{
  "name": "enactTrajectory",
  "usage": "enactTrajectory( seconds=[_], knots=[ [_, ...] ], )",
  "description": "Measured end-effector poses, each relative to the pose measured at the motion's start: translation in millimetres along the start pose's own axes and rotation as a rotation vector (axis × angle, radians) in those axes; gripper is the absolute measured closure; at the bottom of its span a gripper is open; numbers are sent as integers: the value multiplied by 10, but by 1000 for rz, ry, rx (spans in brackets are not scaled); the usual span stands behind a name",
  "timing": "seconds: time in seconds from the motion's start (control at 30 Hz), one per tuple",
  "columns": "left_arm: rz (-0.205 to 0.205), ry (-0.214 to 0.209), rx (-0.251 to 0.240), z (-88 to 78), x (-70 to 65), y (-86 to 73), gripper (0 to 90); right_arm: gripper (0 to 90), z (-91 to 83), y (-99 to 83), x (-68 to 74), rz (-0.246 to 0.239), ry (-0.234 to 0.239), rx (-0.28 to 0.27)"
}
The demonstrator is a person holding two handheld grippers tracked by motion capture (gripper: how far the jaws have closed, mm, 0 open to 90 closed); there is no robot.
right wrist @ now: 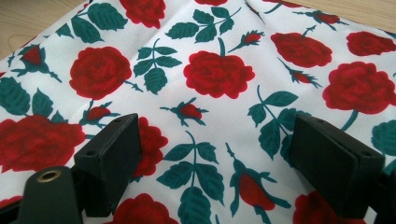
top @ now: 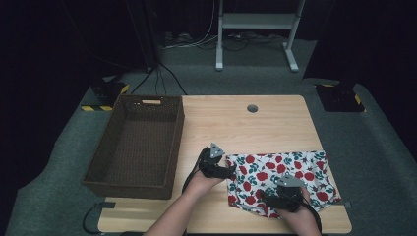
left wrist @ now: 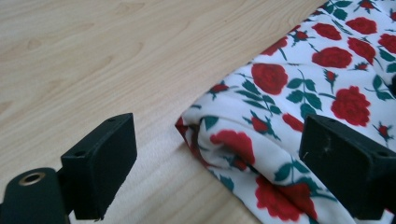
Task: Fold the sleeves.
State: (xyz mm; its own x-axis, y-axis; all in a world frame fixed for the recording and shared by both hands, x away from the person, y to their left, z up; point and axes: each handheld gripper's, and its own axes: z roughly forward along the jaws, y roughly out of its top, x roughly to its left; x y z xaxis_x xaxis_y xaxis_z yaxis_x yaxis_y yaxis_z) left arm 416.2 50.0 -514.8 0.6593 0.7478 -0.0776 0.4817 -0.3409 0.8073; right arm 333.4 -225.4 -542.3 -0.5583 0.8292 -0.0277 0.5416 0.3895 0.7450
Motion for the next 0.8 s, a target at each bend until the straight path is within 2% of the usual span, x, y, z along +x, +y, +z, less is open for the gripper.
enactTrajectory(
  seconds=[0.1, 0.13, 0.27, 0.37, 0.53, 0.67, 0.8],
  knots=[
    [-16, 10, 5, 63, 23, 44, 170, 165, 0, 0, -1, 0, 1, 0],
    [-18, 16, 6, 88, 31, 58, 148, 165, 0, 0, -1, -1, 1, 0],
    [-11, 30, 7, 149, 54, 85, 275, 165, 0, 0, -1, -1, 1, 0],
    [8, 33, 28, 187, 49, 70, 354, 165, 0, 0, -1, -1, 1, 0],
    [-12, 46, 60, 254, 44, -5, 357, 165, 0, 0, -1, -1, 1, 0],
    [-5, 52, 86, 299, 17, -49, 353, 165, 0, 0, -1, 0, 0, 0],
    [-11, 56, 81, 314, 8, -72, 358, 165, 0, 0, 0, 0, 0, 0]
  ],
)
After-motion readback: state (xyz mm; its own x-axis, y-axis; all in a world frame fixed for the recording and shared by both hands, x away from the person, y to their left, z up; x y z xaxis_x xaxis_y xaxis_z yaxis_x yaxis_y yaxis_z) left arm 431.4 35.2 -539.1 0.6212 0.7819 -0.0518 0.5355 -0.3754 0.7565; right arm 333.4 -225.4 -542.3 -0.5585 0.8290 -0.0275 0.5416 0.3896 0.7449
